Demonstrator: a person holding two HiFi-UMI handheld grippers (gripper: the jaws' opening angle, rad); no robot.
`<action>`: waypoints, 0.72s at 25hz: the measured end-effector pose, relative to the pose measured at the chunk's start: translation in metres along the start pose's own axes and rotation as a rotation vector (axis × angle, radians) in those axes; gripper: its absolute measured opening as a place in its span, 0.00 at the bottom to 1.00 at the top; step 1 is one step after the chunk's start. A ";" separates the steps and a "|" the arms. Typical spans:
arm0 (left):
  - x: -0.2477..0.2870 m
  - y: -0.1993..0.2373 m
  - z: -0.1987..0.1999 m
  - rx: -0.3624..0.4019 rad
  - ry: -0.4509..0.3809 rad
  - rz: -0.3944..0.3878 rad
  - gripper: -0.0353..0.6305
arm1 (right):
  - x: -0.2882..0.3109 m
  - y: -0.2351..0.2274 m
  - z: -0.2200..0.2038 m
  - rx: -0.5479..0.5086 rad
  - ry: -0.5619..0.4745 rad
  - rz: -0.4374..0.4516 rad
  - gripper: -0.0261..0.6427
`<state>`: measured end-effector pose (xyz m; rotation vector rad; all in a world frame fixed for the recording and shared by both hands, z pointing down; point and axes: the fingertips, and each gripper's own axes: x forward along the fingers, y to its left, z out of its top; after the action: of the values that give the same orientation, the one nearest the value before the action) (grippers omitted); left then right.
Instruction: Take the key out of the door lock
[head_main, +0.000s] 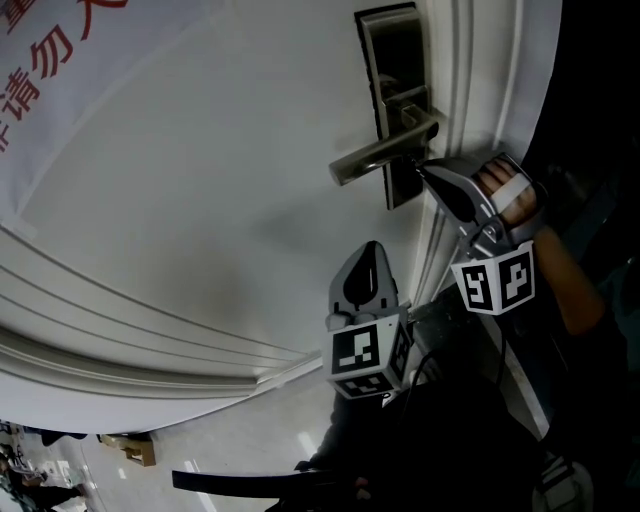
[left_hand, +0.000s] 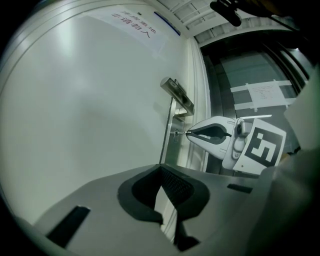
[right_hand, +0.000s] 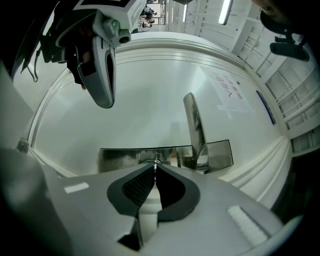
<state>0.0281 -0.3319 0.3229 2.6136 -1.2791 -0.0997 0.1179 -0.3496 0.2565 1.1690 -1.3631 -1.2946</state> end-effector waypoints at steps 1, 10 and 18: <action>-0.001 0.001 -0.001 0.000 -0.003 0.002 0.05 | 0.000 0.000 0.000 0.000 0.000 0.000 0.06; -0.001 0.007 -0.002 0.006 -0.008 0.013 0.05 | 0.000 0.000 0.000 -0.008 0.003 0.001 0.06; -0.001 0.009 -0.001 -0.015 -0.004 0.024 0.05 | 0.000 0.000 0.000 -0.016 0.001 -0.002 0.06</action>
<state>0.0211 -0.3361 0.3256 2.5855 -1.3062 -0.1108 0.1181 -0.3491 0.2568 1.1608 -1.3489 -1.3036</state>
